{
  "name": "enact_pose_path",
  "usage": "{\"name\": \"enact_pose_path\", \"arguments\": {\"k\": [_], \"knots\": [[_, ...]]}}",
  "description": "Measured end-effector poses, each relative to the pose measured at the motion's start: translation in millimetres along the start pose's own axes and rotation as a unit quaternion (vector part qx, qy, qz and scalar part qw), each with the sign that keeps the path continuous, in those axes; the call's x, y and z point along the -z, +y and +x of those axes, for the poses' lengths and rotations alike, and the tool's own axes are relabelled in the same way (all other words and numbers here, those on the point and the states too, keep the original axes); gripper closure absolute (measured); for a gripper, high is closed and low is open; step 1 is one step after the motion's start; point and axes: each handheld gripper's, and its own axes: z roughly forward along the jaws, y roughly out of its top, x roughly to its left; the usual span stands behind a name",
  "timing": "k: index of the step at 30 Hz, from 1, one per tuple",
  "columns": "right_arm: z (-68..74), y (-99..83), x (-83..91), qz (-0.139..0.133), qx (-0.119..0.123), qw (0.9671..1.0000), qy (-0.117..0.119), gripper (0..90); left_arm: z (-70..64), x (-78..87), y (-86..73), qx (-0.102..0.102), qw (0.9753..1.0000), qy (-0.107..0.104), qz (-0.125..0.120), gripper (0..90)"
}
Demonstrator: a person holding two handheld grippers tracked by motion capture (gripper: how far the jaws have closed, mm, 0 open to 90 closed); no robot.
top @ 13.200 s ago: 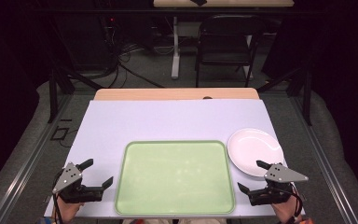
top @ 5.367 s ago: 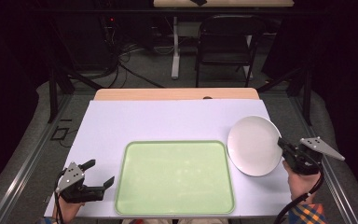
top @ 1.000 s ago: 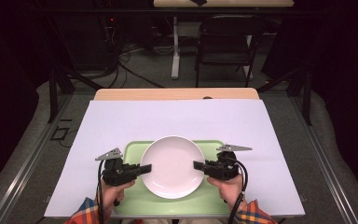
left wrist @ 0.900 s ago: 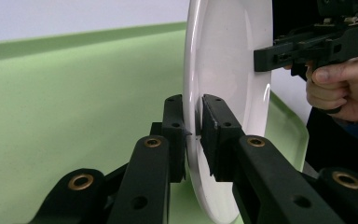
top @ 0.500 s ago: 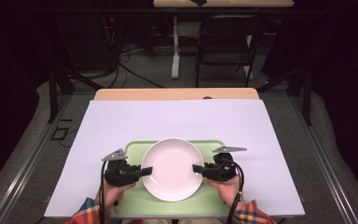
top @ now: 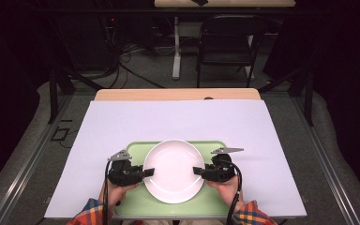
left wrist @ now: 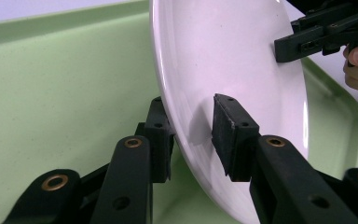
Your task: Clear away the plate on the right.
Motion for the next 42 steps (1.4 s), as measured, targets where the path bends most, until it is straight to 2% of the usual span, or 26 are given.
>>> {"name": "enact_pose_path", "arguments": {"k": [15, 21, 25, 29, 35, 42], "knots": [[-4.0, -2.0, -6.2, 0.024, -0.002, 0.9997, -0.008, 58.9, 5.0, -9.5, -1.3, 0.003, 0.9996, 0.022, 0.015, 63.2], [-4.4, -2.2, -7.9, 0.032, -0.008, 0.9994, -0.01, 57.8, 5.9, -13.7, -2.2, 0.004, 0.9988, 0.043, 0.025, 60.6], [-5.0, -2.8, -9.5, 0.043, -0.012, 0.9989, -0.012, 56.2, 8.3, -16.4, -3.1, 0.0, 0.997, 0.064, 0.042, 60.4], [-4.3, -2.4, -9.6, 0.044, -0.01, 0.9989, -0.015, 55.7, 8.2, -16.8, -3.0, -0.005, 0.9968, 0.068, 0.042, 60.4], [-2.8, -2.0, -9.3, 0.046, -0.001, 0.9986, -0.027, 55.0, 7.8, -17.6, -3.1, -0.009, 0.9967, 0.069, 0.042, 59.6], [3.2, -2.2, -9.6, 0.049, 0.037, 0.9963, -0.06, 52.9, 3.8, -19.6, -2.9, -0.033, 0.9952, 0.08, 0.046, 52.9]]}}
